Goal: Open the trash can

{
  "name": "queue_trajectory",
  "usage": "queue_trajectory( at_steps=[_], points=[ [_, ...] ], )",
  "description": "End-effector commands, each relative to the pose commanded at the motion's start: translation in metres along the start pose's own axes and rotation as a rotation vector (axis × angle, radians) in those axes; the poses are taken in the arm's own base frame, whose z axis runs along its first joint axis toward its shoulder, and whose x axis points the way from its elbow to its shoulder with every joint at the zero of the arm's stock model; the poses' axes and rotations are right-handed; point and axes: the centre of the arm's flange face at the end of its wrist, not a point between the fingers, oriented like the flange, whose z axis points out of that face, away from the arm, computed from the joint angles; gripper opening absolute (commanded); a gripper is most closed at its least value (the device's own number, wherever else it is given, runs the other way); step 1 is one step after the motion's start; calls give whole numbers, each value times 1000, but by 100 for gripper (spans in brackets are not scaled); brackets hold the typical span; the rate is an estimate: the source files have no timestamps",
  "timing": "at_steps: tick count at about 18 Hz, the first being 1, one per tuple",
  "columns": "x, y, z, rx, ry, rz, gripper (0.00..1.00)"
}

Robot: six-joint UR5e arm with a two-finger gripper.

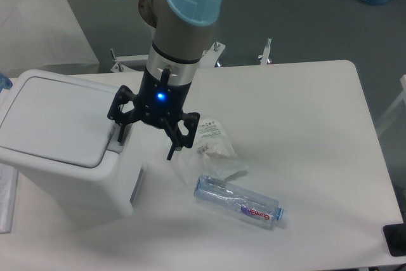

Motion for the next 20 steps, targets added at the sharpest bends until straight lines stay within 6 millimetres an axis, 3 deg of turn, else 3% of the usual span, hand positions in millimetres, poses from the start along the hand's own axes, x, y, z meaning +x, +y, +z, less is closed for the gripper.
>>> queue_trajectory(
  at_steps=[11, 17, 20],
  points=[
    [-8, -9, -15, 29, -22, 2, 100],
    [-63, -1, -41, 60, -74, -59, 100],
    [-102, 9, -30, 43, -84, -67, 100]
  ],
)
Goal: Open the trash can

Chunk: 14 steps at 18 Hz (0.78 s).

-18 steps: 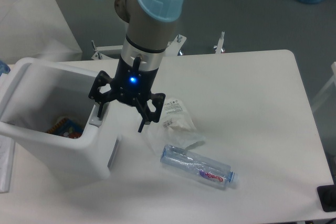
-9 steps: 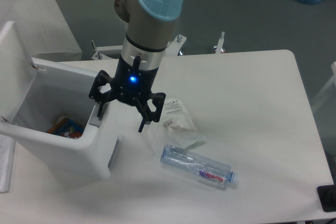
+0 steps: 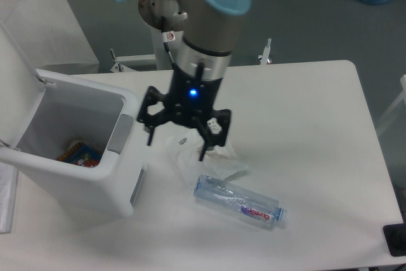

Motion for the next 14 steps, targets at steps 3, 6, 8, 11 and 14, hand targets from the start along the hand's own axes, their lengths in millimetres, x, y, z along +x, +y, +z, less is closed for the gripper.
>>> queue_trajectory(
  at_steps=[3, 6, 8, 11, 14],
  points=[
    [-42, 17, 12, -51, -45, 55, 100],
    [-74, 41, 40, -183, -106, 155, 100],
    [-104, 55, 47, -229, -125, 188, 100],
    [-154, 72, 53, -257, -118, 272, 100],
    [-201, 82, 61, -303, -130, 357, 100]
  ],
)
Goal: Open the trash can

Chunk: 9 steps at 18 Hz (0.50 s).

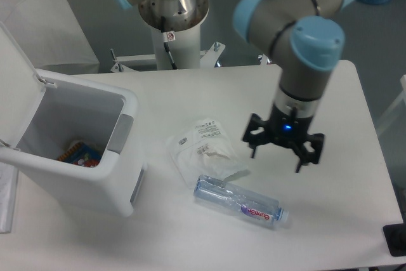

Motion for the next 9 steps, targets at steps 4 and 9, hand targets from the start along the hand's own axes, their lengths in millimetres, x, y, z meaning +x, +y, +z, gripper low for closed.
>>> queue_trajectory(
  at_steps=[4, 9],
  points=[
    [-24, 3, 5, -97, -47, 41, 100],
    [-16, -5, 11, -115, -45, 109, 100]
  ],
)
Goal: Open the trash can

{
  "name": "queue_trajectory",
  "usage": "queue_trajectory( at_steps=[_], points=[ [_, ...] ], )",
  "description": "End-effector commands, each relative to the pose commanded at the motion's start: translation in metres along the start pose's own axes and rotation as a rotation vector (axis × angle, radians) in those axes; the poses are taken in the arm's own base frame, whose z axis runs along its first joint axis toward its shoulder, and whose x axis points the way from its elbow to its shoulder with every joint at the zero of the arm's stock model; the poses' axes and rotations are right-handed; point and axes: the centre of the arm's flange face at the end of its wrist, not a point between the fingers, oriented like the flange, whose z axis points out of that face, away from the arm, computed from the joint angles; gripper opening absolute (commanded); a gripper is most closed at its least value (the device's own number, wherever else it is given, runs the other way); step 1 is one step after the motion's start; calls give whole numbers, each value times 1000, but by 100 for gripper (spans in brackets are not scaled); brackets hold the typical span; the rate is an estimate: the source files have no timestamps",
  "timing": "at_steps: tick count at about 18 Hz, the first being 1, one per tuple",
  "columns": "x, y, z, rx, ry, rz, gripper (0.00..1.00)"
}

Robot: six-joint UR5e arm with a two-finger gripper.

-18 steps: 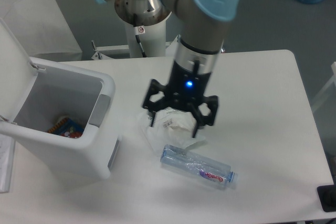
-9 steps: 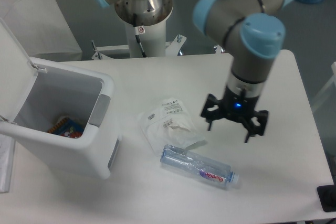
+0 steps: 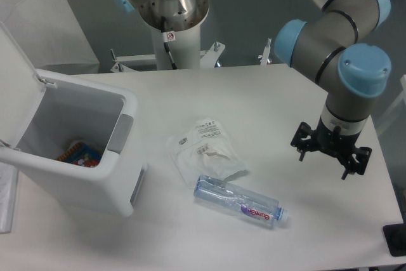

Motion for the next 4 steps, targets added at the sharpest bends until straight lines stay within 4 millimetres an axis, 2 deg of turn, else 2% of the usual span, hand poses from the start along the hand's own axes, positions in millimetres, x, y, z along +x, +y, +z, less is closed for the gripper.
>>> queue_trajectory(
  at_steps=[4],
  points=[
    [8, -8, 5, -1, 11, 9, 100]
  ],
)
